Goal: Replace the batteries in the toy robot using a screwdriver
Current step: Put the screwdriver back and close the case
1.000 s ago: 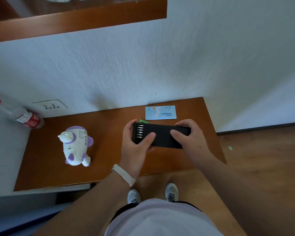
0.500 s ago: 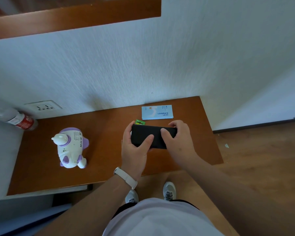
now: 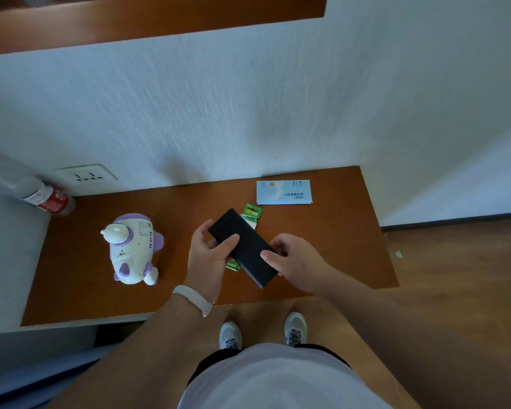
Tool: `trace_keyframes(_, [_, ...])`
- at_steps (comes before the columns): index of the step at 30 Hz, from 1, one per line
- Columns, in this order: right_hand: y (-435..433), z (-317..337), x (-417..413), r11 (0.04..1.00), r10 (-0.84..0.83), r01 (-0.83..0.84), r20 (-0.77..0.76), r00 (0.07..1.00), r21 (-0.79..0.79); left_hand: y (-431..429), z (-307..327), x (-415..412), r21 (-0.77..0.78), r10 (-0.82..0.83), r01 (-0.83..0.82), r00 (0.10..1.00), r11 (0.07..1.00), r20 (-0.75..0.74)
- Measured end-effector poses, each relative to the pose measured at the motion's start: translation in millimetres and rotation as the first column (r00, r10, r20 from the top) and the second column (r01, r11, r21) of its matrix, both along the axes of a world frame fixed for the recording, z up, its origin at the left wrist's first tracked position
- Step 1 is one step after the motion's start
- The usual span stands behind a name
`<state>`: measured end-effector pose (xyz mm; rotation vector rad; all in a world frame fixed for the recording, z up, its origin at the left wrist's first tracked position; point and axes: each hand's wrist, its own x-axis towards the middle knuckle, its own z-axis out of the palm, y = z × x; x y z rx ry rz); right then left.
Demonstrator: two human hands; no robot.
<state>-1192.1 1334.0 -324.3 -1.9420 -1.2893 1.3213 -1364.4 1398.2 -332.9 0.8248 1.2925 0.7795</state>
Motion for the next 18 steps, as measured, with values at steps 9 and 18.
trace_keyframes(9, [14.6,-36.2,-45.8,0.986,-0.098,0.076,-0.150,0.984,-0.146,0.5,-29.6,-25.7,-0.124,-0.056,0.051,0.998,0.991,-0.043])
trace_keyframes(18, [47.0,-95.4,-70.3,0.946,-0.217,0.260,0.220,0.951,-0.192,27.4,-70.0,-76.0,-0.089,-0.085,0.065,0.968,0.994,-0.237])
